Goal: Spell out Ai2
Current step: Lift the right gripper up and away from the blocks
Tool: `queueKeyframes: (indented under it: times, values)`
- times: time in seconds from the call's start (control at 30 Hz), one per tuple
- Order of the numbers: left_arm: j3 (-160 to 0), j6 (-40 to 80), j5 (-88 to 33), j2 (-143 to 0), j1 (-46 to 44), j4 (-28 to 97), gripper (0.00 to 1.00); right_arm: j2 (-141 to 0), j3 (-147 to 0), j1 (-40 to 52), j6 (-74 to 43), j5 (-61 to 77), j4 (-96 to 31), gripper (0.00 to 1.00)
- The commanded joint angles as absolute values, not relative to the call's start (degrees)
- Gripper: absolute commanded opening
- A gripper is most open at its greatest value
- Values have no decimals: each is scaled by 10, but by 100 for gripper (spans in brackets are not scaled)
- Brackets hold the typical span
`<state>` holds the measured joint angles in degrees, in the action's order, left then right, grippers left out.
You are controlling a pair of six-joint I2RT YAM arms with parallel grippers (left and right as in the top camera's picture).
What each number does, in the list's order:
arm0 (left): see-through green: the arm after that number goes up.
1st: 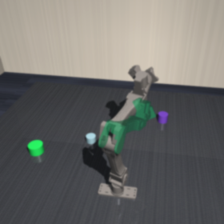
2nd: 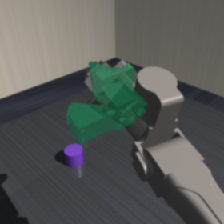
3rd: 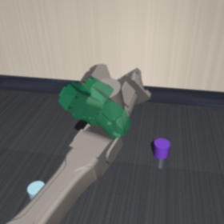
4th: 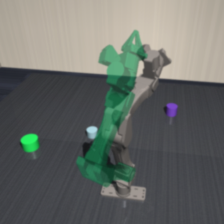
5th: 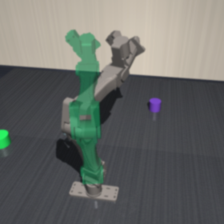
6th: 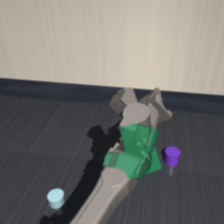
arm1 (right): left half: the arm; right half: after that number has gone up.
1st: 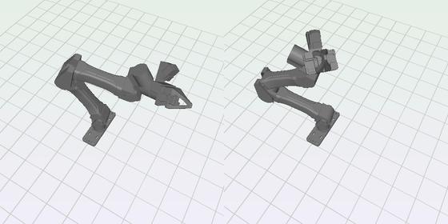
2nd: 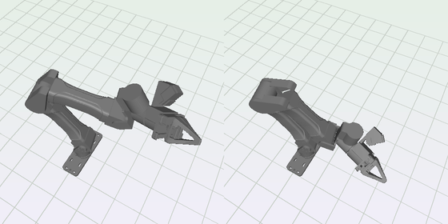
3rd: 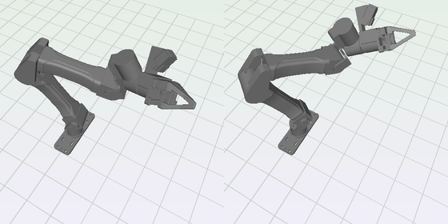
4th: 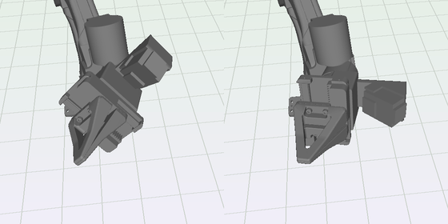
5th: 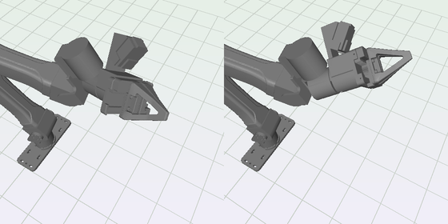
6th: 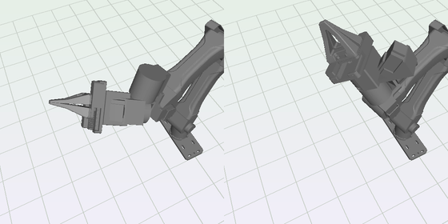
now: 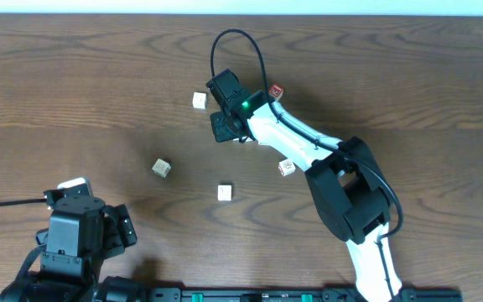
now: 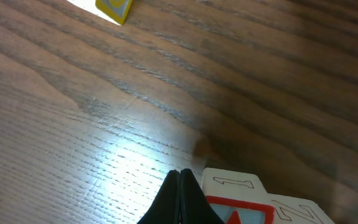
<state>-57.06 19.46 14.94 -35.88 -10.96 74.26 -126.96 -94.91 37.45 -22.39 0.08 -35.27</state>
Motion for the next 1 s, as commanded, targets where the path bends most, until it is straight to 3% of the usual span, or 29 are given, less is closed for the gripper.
queueKeyframes:
  times: [0.0,0.7,0.97]
  values:
    - [-573,197,150,-357,-108,742,95,-1274,-959,371,-236,-15,-353,2]
    - [-573,197,150,-357,-108,742,95,-1274,-988,370,-222,-46,-333,1]
    - [-573,197,150,-357,-108,742,95,-1273,-1092,347,-232,-109,-471,1]
